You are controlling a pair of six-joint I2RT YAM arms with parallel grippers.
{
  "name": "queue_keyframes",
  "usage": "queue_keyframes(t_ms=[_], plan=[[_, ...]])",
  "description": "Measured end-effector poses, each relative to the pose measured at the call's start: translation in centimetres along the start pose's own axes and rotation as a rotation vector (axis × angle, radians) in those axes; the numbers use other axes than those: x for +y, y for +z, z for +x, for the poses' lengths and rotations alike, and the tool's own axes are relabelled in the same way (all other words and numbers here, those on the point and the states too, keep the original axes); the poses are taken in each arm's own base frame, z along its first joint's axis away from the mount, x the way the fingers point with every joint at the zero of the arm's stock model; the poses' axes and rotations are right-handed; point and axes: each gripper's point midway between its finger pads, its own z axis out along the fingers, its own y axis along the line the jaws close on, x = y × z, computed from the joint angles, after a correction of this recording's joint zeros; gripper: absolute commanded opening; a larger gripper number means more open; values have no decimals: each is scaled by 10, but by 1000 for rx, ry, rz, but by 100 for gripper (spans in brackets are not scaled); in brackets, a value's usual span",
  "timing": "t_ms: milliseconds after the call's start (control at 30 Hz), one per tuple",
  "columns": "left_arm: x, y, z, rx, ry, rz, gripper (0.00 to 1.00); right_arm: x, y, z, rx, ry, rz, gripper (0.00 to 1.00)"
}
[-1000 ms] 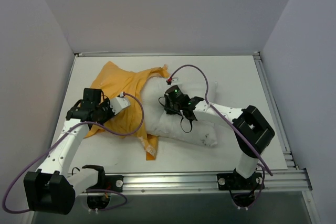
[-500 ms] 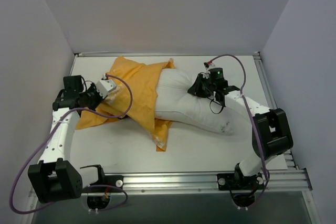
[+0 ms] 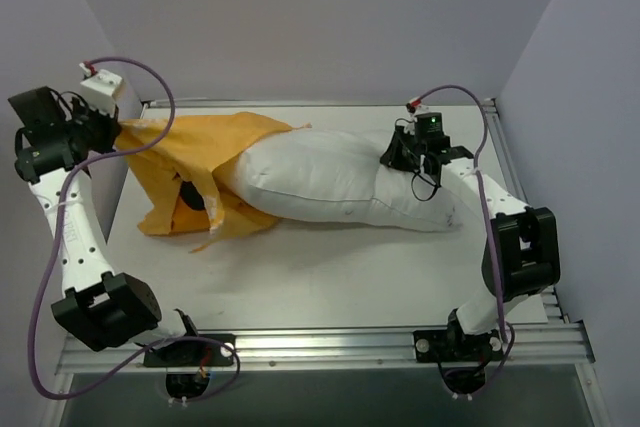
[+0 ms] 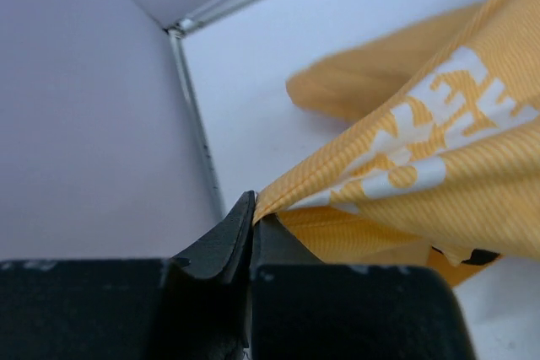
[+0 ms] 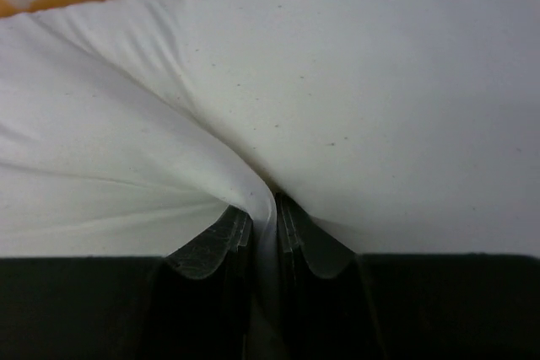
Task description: Remove the pillowcase from the pillow
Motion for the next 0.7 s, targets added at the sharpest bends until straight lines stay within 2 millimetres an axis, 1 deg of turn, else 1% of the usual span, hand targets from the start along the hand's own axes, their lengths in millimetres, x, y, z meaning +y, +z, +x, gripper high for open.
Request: queue_keyframes(t_ms=[67, 133, 167, 233, 267, 300, 367, 433, 500, 600, 700], plan=[[23, -18, -22, -43, -4, -77, 2, -16, -2, -5, -13, -3, 52, 0], [57, -47, -52, -97, 39, -220, 2, -41, -5, -9, -26, -6, 141, 0], [75, -63, -69, -131, 65, -301, 2, -62, -8, -11, -33, -9, 216, 0], [100, -96, -99, -195, 105, -430, 2, -108, -19, -16, -46, 5, 371, 0], [107, -109, -112, -226, 124, -477, 2, -127, -26, -17, -49, 16, 437, 0], [109, -119, -124, -254, 140, -505, 2, -142, -33, -17, -50, 20, 492, 0], [108, -130, -139, -293, 162, -533, 2, -163, -44, -18, -49, 20, 579, 0], [102, -128, -146, -310, 168, -523, 2, -170, -50, -18, -48, 9, 619, 0], [95, -119, -146, -312, 167, -493, 2, -167, -51, -17, -44, -7, 627, 0], [74, -90, -140, -301, 164, -415, 2, -153, -45, -11, -32, -44, 616, 0], [47, -56, -133, -270, 175, -329, 2, -142, -42, -6, -22, -67, 598, 0]])
